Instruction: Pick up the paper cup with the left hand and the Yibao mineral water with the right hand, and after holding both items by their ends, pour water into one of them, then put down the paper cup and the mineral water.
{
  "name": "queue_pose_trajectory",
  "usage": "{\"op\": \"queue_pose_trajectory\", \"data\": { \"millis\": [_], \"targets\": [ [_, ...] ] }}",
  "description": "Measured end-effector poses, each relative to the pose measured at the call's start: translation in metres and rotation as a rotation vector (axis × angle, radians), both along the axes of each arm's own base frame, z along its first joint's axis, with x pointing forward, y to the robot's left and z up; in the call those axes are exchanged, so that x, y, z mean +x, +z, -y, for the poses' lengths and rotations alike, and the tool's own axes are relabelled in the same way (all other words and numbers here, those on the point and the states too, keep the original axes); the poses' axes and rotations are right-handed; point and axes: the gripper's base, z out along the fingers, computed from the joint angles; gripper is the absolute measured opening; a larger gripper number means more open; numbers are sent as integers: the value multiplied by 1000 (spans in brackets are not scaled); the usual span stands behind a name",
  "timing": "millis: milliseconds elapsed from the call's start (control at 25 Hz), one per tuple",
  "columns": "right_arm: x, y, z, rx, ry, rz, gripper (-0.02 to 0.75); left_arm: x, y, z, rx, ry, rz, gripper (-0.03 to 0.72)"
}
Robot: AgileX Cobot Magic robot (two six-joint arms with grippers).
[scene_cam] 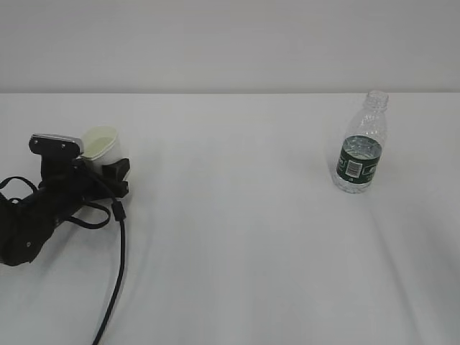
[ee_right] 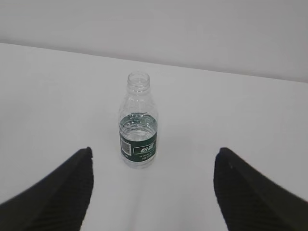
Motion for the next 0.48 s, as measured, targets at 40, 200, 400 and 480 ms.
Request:
{"op": "queue_pose_trajectory", "data": {
  "millis": [40, 200, 400, 480],
  "targets": [
    [0, 0, 0, 0, 0, -2, 590, 0, 0, 0, 7, -2, 2, 443],
    [0, 0, 0, -1, 0, -3, 590, 0, 0, 0, 19, -6, 5, 498],
    [0, 0, 0, -1, 0, -3, 590, 0, 0, 1, 26, -15, 7, 538],
    [0, 0, 0, -1, 0, -3, 590, 0, 0, 1, 27, -15, 7, 542]
  ]
}}
